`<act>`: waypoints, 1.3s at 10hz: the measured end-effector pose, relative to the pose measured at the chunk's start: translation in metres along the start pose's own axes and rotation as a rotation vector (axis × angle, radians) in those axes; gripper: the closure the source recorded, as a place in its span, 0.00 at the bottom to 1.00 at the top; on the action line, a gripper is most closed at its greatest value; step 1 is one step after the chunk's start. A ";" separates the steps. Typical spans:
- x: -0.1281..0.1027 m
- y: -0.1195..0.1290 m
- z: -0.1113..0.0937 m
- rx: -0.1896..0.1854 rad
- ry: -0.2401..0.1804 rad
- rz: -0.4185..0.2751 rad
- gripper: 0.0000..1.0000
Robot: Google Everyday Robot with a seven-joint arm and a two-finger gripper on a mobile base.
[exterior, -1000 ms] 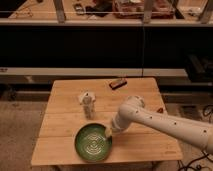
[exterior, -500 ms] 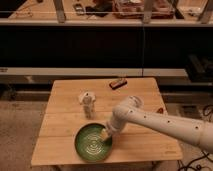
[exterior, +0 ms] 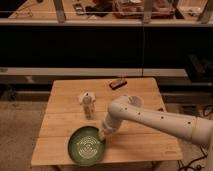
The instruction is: Pick up the ceramic bowl
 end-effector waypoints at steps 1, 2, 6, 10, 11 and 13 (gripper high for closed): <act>0.003 0.000 -0.001 -0.009 -0.005 -0.004 0.99; 0.004 0.000 -0.002 -0.011 -0.008 -0.003 1.00; 0.008 -0.045 -0.027 0.215 -0.056 0.073 1.00; -0.005 -0.104 -0.137 0.560 -0.128 0.093 1.00; -0.005 -0.108 -0.162 0.635 -0.130 0.112 1.00; -0.008 -0.112 -0.187 0.709 -0.140 0.124 1.00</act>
